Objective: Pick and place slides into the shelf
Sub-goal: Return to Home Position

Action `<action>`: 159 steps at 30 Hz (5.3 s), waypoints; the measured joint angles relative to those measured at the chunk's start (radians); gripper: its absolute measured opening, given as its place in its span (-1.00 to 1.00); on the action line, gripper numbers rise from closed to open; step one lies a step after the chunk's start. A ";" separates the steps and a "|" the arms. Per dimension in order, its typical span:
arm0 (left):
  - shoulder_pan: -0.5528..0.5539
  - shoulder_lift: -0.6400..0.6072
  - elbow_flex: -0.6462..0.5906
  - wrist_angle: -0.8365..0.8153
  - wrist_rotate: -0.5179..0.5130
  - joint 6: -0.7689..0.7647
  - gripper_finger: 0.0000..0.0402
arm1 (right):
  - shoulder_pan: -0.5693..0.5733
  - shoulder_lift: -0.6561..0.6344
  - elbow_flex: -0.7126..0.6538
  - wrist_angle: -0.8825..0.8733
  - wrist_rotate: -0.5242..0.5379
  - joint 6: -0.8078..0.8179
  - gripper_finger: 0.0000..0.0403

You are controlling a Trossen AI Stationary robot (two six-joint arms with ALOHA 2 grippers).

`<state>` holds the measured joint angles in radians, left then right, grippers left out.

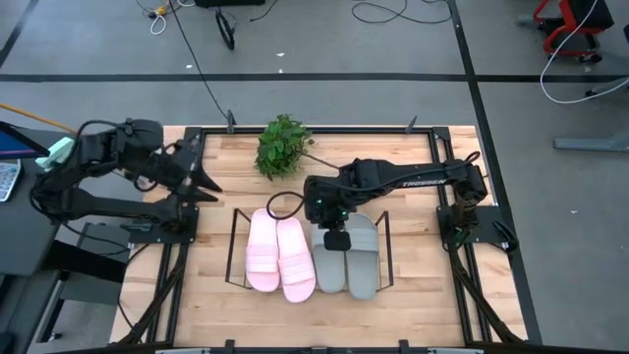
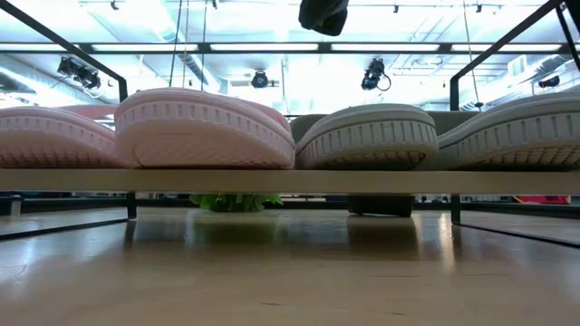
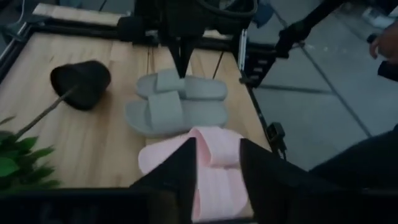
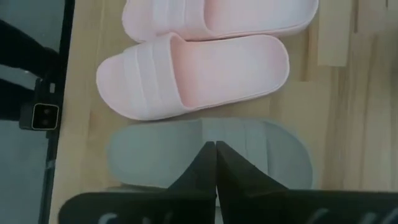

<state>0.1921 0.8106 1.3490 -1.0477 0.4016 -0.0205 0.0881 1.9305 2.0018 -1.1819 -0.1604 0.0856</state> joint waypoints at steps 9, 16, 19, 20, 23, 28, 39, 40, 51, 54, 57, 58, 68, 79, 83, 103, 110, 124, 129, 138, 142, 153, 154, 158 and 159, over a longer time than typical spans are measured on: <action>-0.070 -0.270 -0.450 0.463 -0.123 -0.167 -0.96 | 0.001 -0.003 0.000 0.001 0.039 0.061 -0.99; -0.108 -0.533 -0.705 0.638 -0.198 -0.208 -0.98 | 0.021 -0.003 -0.001 0.001 0.040 0.122 -1.00; -0.112 -0.633 -0.783 0.647 -0.221 -0.233 -0.97 | 0.034 -0.006 -0.002 0.000 0.041 0.151 -1.00; -0.112 -0.661 -0.803 0.647 -0.223 -0.236 -0.98 | 0.040 -0.007 -0.002 0.000 0.046 0.162 -1.00; -0.112 -0.735 -0.850 0.647 -0.233 -0.232 -0.98 | 0.055 -0.019 -0.002 0.000 0.074 0.209 -1.00; -0.111 -0.809 -0.904 0.650 -0.267 -0.230 -0.99 | 0.072 -0.051 -0.002 0.015 0.108 0.327 -1.00; -0.111 -0.808 -1.001 0.734 -0.268 -0.204 -0.99 | 0.116 -0.071 -0.002 0.030 0.215 0.486 -1.00; -0.111 -0.807 -1.018 0.749 -0.267 -0.212 -0.99 | 0.121 -0.071 -0.002 0.033 0.223 0.499 -1.00; -0.112 -0.807 -1.129 0.914 -0.214 -0.258 -1.00 | 0.188 -0.070 -0.002 0.036 0.304 0.634 -1.00; -0.115 -0.807 -1.151 0.936 -0.213 -0.271 -1.00 | 0.202 -0.070 -0.002 0.035 0.322 0.667 -1.00; -0.127 -0.807 -1.177 0.975 -0.214 -0.287 -1.00 | 0.210 -0.070 -0.002 0.035 0.327 0.686 -1.00; -0.132 -0.807 -1.186 0.994 -0.217 -0.296 -1.00 | 0.212 -0.069 -0.002 0.035 0.327 0.692 -1.00; -0.188 -0.807 -1.258 1.068 -0.358 -0.335 -1.00 | 0.216 -0.069 -0.002 0.034 0.336 0.709 -1.00; -0.243 -0.807 -1.327 1.157 -0.448 -0.244 -1.00 | 0.216 -0.069 -0.002 0.033 0.333 0.727 -1.00; -0.243 -0.807 -1.327 1.155 -0.466 -0.195 -1.00 | 0.216 -0.068 -0.002 0.033 0.323 0.734 -1.00; -0.242 -0.806 -1.340 1.192 -0.498 -0.181 -0.98 | 0.216 -0.068 -0.002 0.029 0.316 0.757 -1.00; -0.242 -0.805 -1.340 1.207 -0.463 -0.201 -0.95 | 0.221 -0.068 -0.001 0.029 0.317 0.730 -1.00; -0.242 -0.804 -1.341 1.207 -0.450 -0.204 -0.88 | 0.235 -0.118 -0.126 0.092 0.249 0.521 -1.00; -0.242 -0.804 -1.341 1.206 -0.449 -0.203 -0.90 | 0.158 -0.205 -0.428 0.574 0.183 0.464 -1.00; -0.242 -0.804 -1.341 1.206 -0.449 -0.203 -0.92 | 0.069 -0.385 -0.721 0.792 0.101 0.259 -1.00; -0.242 -0.804 -1.341 1.206 -0.449 -0.203 -0.88 | 0.050 -0.529 -0.878 0.796 0.093 0.223 -1.00; -0.242 -0.804 -1.341 1.206 -0.449 -0.202 -0.85 | 0.066 -1.008 -1.280 0.843 0.144 0.295 -1.00; -0.242 -0.804 -1.341 1.206 -0.449 -0.202 -0.86 | 0.075 -1.053 -1.298 0.843 0.161 0.295 -1.00; -0.242 -0.804 -1.341 1.206 -0.449 -0.202 -0.89 | 0.108 -1.233 -1.365 0.849 0.233 0.285 -1.00; -0.242 -0.804 -1.341 1.207 -0.449 -0.202 -0.90 | 0.116 -1.274 -1.381 0.854 0.246 0.279 -1.00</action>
<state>-0.0501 0.0063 0.0078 0.1588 -0.0475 -0.2226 0.2039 0.6564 0.6206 -0.3280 0.0857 0.3647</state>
